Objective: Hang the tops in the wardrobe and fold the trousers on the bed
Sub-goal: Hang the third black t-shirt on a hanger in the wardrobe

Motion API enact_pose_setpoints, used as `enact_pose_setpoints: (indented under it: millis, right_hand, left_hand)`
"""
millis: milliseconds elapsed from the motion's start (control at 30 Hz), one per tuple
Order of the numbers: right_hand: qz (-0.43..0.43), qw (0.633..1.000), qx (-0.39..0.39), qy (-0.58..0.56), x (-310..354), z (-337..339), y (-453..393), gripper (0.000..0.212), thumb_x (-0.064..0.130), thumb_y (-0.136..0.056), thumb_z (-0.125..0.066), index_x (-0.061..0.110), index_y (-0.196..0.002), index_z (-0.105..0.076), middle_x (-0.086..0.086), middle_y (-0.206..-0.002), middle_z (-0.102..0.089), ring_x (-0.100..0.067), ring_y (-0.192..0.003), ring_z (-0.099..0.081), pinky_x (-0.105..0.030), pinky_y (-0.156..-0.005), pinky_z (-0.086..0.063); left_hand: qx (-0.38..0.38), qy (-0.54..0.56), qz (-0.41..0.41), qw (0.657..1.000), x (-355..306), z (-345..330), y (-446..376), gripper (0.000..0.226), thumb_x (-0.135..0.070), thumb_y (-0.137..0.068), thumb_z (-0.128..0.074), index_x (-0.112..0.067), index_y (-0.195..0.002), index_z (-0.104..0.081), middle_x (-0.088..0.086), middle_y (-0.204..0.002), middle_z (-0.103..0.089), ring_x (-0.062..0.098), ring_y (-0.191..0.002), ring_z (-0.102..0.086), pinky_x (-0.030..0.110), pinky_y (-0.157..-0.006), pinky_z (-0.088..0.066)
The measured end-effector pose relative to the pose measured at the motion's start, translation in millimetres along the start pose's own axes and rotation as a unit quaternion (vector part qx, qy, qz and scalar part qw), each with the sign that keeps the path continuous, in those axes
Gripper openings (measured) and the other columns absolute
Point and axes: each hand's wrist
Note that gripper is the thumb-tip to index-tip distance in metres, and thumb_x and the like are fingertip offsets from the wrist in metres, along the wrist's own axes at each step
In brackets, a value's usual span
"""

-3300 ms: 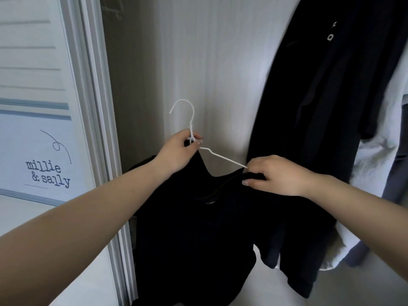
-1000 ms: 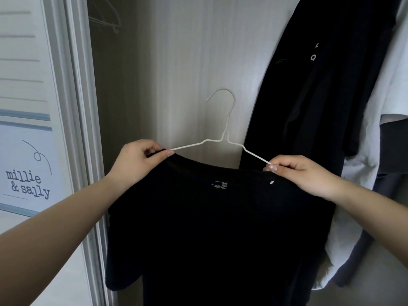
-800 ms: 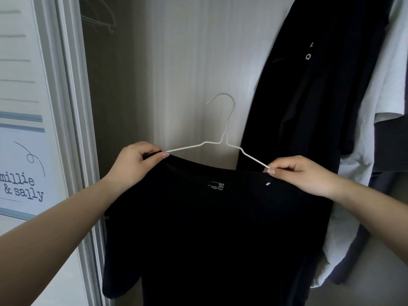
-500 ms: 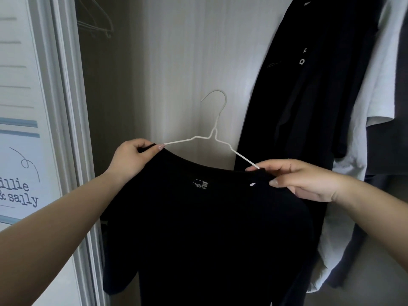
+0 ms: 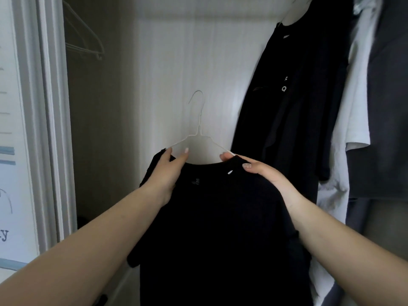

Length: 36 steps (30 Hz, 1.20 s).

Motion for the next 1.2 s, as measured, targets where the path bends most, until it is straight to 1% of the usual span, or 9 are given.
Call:
enact_pose_setpoints:
  millis: [133,200,267,367,433,533,733,1000,1200]
  right_hand:
    - [0.020,0.992,-0.056,-0.110,17.4,-7.4,-15.5,0.037,0.002,-0.094,-0.038,0.014,-0.126,-0.055,-0.001,-0.121,-0.064,-0.012,-0.103,-0.061,-0.015,-0.072,-0.053]
    - [0.040,0.983,-0.057,-0.172,25.6,-8.1,-20.7,0.034,0.007,-0.095,-0.041,0.013,-0.122,-0.061,0.002,-0.120,-0.067,-0.015,-0.103,-0.065,-0.024,-0.081,-0.054]
    - [0.059,0.982,-0.070,-0.165,38.3,-4.8,-28.3,0.033,0.010,-0.095,-0.044,0.016,-0.120,-0.063,0.004,-0.117,-0.068,-0.014,-0.101,-0.066,-0.029,-0.088,-0.051]
    - [0.089,0.982,-0.100,-0.136,64.4,3.2,-49.0,0.028,0.014,-0.094,-0.048,0.022,-0.112,-0.067,0.007,-0.103,-0.073,-0.012,-0.095,-0.069,-0.028,-0.085,-0.054]
    - [0.110,0.977,-0.116,-0.138,82.6,8.3,-63.9,0.025,0.015,-0.093,-0.050,0.022,-0.108,-0.069,0.007,-0.096,-0.075,-0.011,-0.086,-0.071,-0.025,-0.072,-0.057]
    - [0.148,0.965,-0.143,-0.163,108.5,17.2,-86.4,0.021,0.012,-0.092,-0.052,0.019,-0.101,-0.070,0.007,-0.084,-0.075,-0.008,-0.074,-0.072,-0.021,-0.056,-0.055]
    - [0.220,0.948,-0.165,-0.163,158.2,47.1,-129.9,0.021,0.007,-0.092,-0.051,0.014,-0.084,-0.069,0.002,-0.073,-0.070,-0.009,-0.060,-0.066,-0.018,-0.056,-0.054]
    - [0.267,0.937,-0.212,-0.079,228.6,83.5,-172.6,0.014,0.013,-0.089,-0.054,0.012,-0.079,-0.063,-0.009,-0.078,-0.052,-0.023,-0.073,-0.050,-0.031,-0.067,-0.041]
    - [0.301,0.917,-0.258,-0.048,266.3,110.8,-186.8,0.005,0.017,-0.087,-0.054,0.014,-0.085,-0.052,-0.011,-0.079,-0.039,-0.021,-0.064,-0.039,-0.029,-0.056,-0.033]
  left_hand:
    - [0.108,0.038,0.008,0.993,-12.0,-35.4,1.1,0.051,-0.058,-0.086,-0.056,-0.034,-0.132,-0.053,-0.017,-0.123,-0.063,-0.003,-0.102,-0.062,0.026,-0.082,-0.046]
    - [0.140,0.045,-0.007,0.989,-22.6,-47.6,-2.0,0.021,-0.056,-0.090,-0.053,-0.049,-0.099,-0.070,-0.027,-0.091,-0.071,-0.011,-0.080,-0.066,0.020,-0.066,-0.052]
    - [0.172,0.054,-0.025,0.983,-40.3,-61.3,-5.3,0.028,-0.052,-0.093,-0.049,-0.055,-0.075,-0.070,-0.030,-0.076,-0.069,-0.014,-0.070,-0.064,0.014,-0.050,-0.051]
    - [0.195,0.043,-0.054,0.978,-71.2,-79.3,-14.3,0.039,-0.052,-0.095,-0.047,-0.059,-0.062,-0.066,-0.033,-0.067,-0.065,-0.018,-0.063,-0.061,0.014,-0.048,-0.050]
    - [0.204,0.034,-0.080,0.975,-91.7,-90.9,-20.4,0.034,-0.053,-0.095,-0.046,-0.060,-0.069,-0.067,-0.035,-0.072,-0.066,-0.018,-0.067,-0.061,0.016,-0.054,-0.049]
    - [0.219,0.042,-0.115,0.968,-116.8,-107.8,-34.0,0.024,-0.049,-0.096,-0.046,-0.045,-0.108,-0.066,-0.021,-0.104,-0.071,-0.004,-0.094,-0.067,0.022,-0.073,-0.052]
    - [0.224,0.044,-0.200,0.953,-151.0,-140.9,-69.0,0.036,-0.038,-0.095,-0.055,-0.031,-0.130,-0.056,-0.005,-0.122,-0.067,0.012,-0.109,-0.065,0.037,-0.098,-0.049]
    - [0.233,0.067,-0.258,0.935,-212.9,-173.9,-110.2,0.024,-0.034,-0.095,-0.055,-0.031,-0.118,-0.064,-0.004,-0.101,-0.074,0.010,-0.087,-0.072,0.024,-0.063,-0.055]
    - [0.230,0.035,-0.302,0.925,-237.3,-197.2,-127.5,0.035,-0.035,-0.095,-0.055,-0.030,-0.130,-0.056,-0.007,-0.108,-0.072,0.010,-0.094,-0.070,0.026,-0.080,-0.057]
Point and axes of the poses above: each hand's wrist, its own y-axis away from the middle knuckle, its own z-axis out of the back of the hand, x = y × z
